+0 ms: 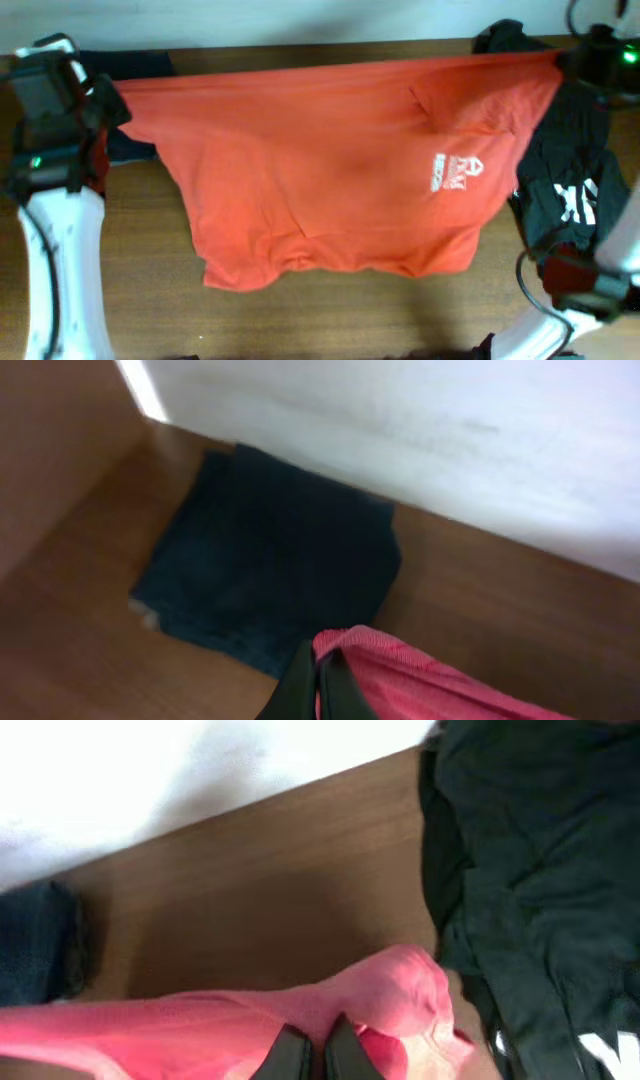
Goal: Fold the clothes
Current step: 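Fold the hem up toward the collar with both grippers and release, then grasp the folded t-shirt's bottom edge with both grippers at each side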
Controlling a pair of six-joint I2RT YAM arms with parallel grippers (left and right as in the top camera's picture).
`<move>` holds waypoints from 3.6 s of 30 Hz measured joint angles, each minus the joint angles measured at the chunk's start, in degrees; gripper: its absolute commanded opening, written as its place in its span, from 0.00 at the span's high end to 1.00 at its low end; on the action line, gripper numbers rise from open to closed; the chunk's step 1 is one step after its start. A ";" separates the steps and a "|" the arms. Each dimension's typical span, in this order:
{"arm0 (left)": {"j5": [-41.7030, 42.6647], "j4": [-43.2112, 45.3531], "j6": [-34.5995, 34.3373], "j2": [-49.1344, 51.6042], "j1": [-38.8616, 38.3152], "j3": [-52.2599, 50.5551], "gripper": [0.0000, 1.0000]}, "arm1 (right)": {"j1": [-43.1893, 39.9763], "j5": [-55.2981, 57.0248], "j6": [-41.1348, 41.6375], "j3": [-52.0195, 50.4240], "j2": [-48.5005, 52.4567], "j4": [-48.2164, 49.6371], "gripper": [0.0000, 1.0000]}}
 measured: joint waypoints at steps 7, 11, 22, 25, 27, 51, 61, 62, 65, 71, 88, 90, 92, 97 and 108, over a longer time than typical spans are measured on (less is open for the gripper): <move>4.31 15.67 0.02 14.10 -0.28 -0.07 0.99 | 5.46 3.23 -0.09 -0.02 14.75 12.85 0.96; 4.35 21.81 0.02 18.71 -1.62 -0.11 0.99 | 5.81 4.09 -0.13 -0.07 20.59 17.84 0.96; 4.68 25.90 0.02 33.18 -3.13 -0.15 0.99 | 5.81 4.90 -0.13 -0.13 28.24 18.67 0.96; 4.66 22.08 0.02 33.22 -3.10 -0.20 0.99 | 5.49 5.27 -0.11 -0.11 28.24 11.89 0.96; 4.48 15.80 0.02 33.22 -3.08 0.00 1.00 | 5.05 5.53 -0.17 -0.26 28.24 7.85 0.96; 3.56 -1.79 0.57 33.22 -2.54 -4.52 0.26 | 3.76 11.82 0.02 -18.29 28.26 8.72 0.48; 2.56 -4.63 1.42 33.11 -2.10 -0.90 0.01 | 2.45 9.25 0.15 -2.64 27.63 0.96 0.30; 2.54 -5.42 1.46 32.89 -2.10 0.11 0.01 | 2.40 9.18 0.15 0.85 27.36 -1.01 0.27; 2.51 -10.88 1.46 28.94 -2.10 5.38 0.01 | 2.29 8.98 0.17 10.99 24.72 -7.61 0.16; 4.96 -21.00 1.42 12.07 -2.12 9.62 0.01 | 2.84 7.48 0.83 17.16 13.29 -9.27 0.13; 8.76 -39.10 -12.15 -6.27 -2.12 -2.89 0.01 | 3.37 11.58 2.93 -37.81 -30.21 -9.05 0.13; 9.73 -35.85 -13.33 -7.45 -2.12 -10.27 0.01 | 3.37 11.65 3.52 -47.82 -30.56 -6.19 0.14; 11.30 -32.41 -13.88 -7.76 -2.12 -16.44 0.06 | 3.37 10.95 3.82 -56.85 -30.75 -2.91 0.14; 15.17 -21.92 -14.88 -7.80 -2.10 -31.04 0.16 | 3.37 7.93 4.07 -73.29 -31.01 6.45 0.14; 15.87 -12.55 -14.88 -6.58 -2.12 -45.44 0.33 | 3.37 5.79 4.61 -86.44 -31.19 15.61 0.14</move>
